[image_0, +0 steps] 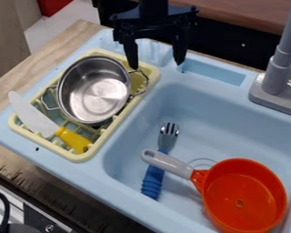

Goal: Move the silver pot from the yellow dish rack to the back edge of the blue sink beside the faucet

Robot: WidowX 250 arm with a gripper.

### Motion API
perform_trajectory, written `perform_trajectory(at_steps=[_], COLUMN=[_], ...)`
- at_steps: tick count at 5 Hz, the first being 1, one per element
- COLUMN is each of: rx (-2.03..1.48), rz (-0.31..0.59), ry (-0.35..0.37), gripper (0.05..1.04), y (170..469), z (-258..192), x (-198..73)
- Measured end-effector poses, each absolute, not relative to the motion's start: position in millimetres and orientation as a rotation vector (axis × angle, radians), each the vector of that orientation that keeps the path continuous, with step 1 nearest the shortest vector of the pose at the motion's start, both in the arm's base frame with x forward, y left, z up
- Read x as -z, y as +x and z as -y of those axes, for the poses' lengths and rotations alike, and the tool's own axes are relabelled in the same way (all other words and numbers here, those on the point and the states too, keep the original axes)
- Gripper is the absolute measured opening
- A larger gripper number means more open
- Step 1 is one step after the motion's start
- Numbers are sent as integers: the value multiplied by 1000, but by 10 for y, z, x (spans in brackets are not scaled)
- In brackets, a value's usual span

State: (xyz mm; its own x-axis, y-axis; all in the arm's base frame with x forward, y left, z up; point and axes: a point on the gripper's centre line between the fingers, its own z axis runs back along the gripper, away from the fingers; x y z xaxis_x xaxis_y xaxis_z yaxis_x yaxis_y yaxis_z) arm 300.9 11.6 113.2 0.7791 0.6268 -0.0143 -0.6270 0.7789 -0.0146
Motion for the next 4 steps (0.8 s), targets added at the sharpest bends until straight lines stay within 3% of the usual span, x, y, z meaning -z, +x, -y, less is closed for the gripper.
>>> perform_trajectory(at_steps=[2, 3, 4], rx=[-726, -729, -821], rz=[-37, -56, -4], ry=[-19, -52, -84], gripper=[999, 999, 999], y=[2987, 2990, 3002], z=[-119, -160, -285], x=[-1029, -1106, -1236])
